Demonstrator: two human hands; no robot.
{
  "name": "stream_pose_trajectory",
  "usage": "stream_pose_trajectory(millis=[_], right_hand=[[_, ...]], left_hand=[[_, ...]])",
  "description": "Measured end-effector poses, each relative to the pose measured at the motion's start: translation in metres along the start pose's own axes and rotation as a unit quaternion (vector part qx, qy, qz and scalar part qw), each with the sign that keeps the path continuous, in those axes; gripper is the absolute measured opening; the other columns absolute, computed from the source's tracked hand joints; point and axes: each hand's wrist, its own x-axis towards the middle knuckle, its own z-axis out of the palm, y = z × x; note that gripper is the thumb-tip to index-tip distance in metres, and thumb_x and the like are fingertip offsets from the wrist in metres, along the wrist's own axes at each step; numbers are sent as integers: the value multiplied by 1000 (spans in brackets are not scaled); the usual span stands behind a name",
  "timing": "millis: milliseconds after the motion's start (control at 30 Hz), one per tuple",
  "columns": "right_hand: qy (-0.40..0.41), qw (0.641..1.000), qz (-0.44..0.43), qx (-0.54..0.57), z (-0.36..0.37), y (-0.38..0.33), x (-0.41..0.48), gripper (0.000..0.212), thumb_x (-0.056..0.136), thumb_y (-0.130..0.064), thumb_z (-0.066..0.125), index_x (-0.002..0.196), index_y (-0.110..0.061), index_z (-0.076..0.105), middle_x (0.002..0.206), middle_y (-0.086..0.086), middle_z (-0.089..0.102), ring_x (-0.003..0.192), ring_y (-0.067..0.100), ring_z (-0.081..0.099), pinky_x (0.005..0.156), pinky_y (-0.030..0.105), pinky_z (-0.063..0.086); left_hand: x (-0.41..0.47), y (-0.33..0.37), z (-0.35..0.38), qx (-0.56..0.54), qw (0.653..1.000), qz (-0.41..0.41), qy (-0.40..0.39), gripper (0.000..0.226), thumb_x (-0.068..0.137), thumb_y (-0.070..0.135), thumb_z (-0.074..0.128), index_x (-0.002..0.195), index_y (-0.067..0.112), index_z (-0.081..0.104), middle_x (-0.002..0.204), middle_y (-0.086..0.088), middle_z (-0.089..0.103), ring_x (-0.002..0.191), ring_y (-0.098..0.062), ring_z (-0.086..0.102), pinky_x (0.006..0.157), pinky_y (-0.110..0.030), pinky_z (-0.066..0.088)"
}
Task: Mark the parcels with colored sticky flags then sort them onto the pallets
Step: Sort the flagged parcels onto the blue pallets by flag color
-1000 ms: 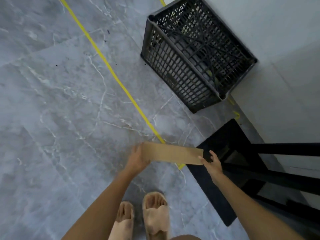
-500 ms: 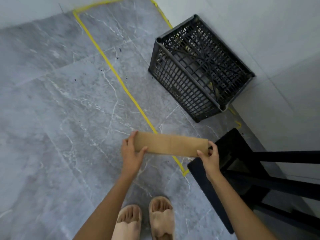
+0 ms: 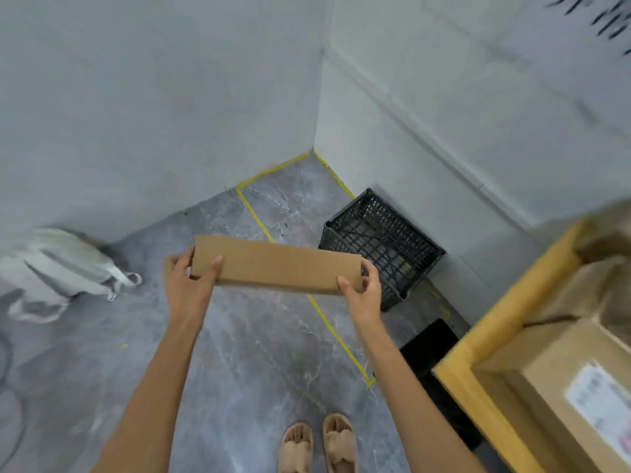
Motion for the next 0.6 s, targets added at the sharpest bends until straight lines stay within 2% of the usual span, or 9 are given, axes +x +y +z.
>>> stream_pose_trajectory(millis=[67, 133, 200, 267, 300, 400, 467, 500, 600], right_hand=[[-4, 1000, -26, 16, -15, -78, -12, 60, 79, -14, 72, 132, -18, 45, 120, 19, 48, 102, 22, 48, 90, 30, 42], [0, 997, -66, 31, -40, -149, -22, 59, 78, -21, 71, 131, -26, 46, 117, 17, 49, 102, 25, 50, 93, 41, 46], [16, 992, -116, 55, -77, -211, -34, 54, 79, -21, 69, 127, -31, 48, 116, 17, 49, 102, 27, 51, 92, 44, 47], [39, 985, -150, 82, -124, -262, -49, 50, 85, -15, 66, 128, -30, 47, 118, 16, 48, 102, 26, 50, 87, 35, 50], [53, 981, -167, 88, -150, -281, -56, 49, 86, -14, 65, 129, -28, 47, 118, 15, 48, 102, 24, 50, 83, 29, 49], [112, 966, -212, 100, -235, -314, -83, 48, 86, -14, 65, 129, -28, 49, 119, 11, 49, 102, 21, 51, 82, 25, 48], [158, 955, -222, 112, -293, -320, -106, 43, 86, -15, 66, 124, -28, 53, 118, 6, 52, 101, 15, 52, 77, 20, 47], [178, 952, -222, 115, -321, -317, -119, 40, 86, -16, 66, 122, -28, 54, 116, 3, 53, 100, 11, 52, 76, 19, 46], [233, 940, -204, 143, -401, -294, -159, 36, 85, -14, 65, 117, -28, 57, 117, 2, 55, 105, 12, 53, 82, 23, 49]], left_hand=[[-5, 74, -31, -37, 998, 46, 3, 43, 87, 21, 67, 126, 10, 52, 115, 1, 46, 105, -11, 49, 87, -18, 39], [-13, 137, -55, -89, 992, 85, -22, 35, 88, 18, 65, 119, 17, 48, 116, -3, 49, 105, -14, 49, 81, -14, 42], [-23, 197, -66, -142, 983, 101, -64, 31, 88, 19, 64, 109, 28, 43, 116, -7, 51, 102, -17, 52, 83, -23, 45], [-36, 254, -66, -184, 971, 96, -119, 33, 89, 19, 63, 104, 36, 39, 112, -8, 53, 92, -13, 56, 85, -34, 46], [-46, 280, -63, -198, 963, 91, -157, 34, 89, 19, 62, 107, 35, 38, 109, -5, 54, 88, -9, 56, 83, -34, 47], [-81, 335, -43, -195, 926, 69, -315, 51, 82, 27, 70, 122, 25, 39, 109, 2, 56, 89, -9, 58, 83, -37, 51], [-105, 359, -25, -143, 888, 55, -434, 77, 59, 47, 81, 125, 25, 48, 115, 1, 60, 99, -16, 60, 91, -42, 50], [-120, 368, -14, -125, 873, 50, -468, 86, 50, 53, 84, 124, 26, 50, 117, 0, 61, 103, -18, 60, 93, -43, 49], [-183, 386, 34, -139, 840, 49, -523, 78, 58, 45, 78, 128, 24, 50, 126, -5, 58, 109, -21, 58, 90, -42, 53]])
